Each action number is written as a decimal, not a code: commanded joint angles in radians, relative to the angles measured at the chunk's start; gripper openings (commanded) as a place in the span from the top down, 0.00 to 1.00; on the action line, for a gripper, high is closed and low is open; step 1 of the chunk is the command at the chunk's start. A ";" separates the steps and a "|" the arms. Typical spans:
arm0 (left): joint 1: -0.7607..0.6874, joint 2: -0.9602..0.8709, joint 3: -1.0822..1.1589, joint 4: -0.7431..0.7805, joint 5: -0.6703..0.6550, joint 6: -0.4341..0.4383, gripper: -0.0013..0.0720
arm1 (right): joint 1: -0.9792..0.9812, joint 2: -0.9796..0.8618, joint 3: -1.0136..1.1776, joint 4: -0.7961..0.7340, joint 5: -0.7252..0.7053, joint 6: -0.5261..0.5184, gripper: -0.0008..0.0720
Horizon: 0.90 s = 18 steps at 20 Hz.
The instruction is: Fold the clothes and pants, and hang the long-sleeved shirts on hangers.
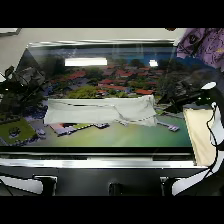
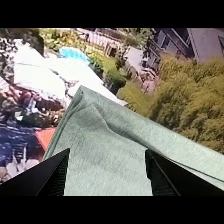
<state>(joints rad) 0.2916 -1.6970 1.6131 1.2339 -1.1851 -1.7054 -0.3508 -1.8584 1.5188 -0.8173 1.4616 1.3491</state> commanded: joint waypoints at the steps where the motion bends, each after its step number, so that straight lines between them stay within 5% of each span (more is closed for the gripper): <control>1: 0.000 0.006 0.009 0.006 -0.028 -0.002 0.23 | -0.011 -0.068 0.002 0.098 0.002 -0.062 0.07; 10: 0.000 0.006 0.009 0.006 -0.027 -0.001 0.23 | 0.105 -0.133 -0.003 0.116 -0.003 -0.085 0.11; 11: 0.000 0.006 0.009 0.006 -0.027 -0.001 0.23 | 0.130 -0.135 -0.003 0.101 -0.010 -0.085 0.24; 14: -0.004 0.006 0.009 0.004 -0.028 -0.002 0.23 | 0.183 -0.128 -0.002 0.090 -0.077 -0.089 0.90; 18: -0.051 0.003 0.008 -0.064 -0.018 0.007 0.26 | 0.182 -0.019 0.004 0.042 -0.095 0.048 0.94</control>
<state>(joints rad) 0.2680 -1.6920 1.6211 1.2156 -1.2125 -1.7065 -0.1802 -1.9400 1.5173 -0.7330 1.3853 1.3025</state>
